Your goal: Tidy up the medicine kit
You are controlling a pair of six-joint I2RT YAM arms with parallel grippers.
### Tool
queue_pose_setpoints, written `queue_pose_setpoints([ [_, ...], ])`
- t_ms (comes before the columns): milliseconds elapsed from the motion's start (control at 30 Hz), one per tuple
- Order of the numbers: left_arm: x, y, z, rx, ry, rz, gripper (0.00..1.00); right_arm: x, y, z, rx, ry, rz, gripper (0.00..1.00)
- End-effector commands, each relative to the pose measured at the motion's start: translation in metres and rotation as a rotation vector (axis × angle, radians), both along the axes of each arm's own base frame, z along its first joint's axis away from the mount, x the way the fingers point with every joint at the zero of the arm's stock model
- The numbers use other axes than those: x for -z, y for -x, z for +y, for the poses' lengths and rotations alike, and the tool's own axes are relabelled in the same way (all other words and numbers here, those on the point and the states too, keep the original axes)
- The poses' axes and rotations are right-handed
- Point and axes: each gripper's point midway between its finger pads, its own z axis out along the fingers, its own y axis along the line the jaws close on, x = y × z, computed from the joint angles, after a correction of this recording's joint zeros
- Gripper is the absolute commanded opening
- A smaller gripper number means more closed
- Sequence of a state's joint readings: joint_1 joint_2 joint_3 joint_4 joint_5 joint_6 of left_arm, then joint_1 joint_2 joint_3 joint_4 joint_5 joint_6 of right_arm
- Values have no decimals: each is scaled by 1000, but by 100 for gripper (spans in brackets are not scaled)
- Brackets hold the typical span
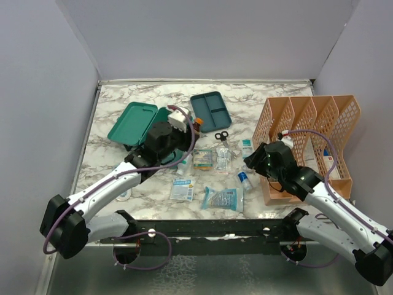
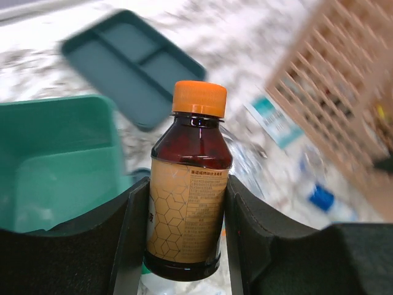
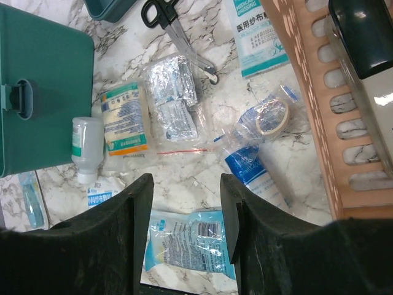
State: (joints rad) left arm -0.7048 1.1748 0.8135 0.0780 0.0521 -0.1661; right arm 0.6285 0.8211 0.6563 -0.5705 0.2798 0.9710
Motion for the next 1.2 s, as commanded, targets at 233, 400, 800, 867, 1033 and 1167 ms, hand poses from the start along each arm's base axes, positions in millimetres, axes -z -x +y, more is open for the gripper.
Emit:
queue_pose_setpoints([
  [233, -19, -78, 123, -1001, 648, 148, 38, -15, -13, 28, -63, -76, -16, 48],
  [400, 14, -98, 126, -1196, 788, 234, 37, -11, -14, 34, -82, -75, 3, 48],
  [800, 50, -137, 100, -1331, 868, 379, 33, -5, -16, 41, -103, -78, 24, 48],
  [867, 54, -142, 95, -1337, 889, 405, 33, -3, -13, 41, -100, -80, 52, 47],
  [1033, 68, -151, 87, -1366, 880, 456, 33, -1, -10, 41, -112, -87, 45, 47],
  [1167, 88, -153, 83, -1386, 807, 498, 38, -9, -13, 43, -114, -97, 25, 47],
])
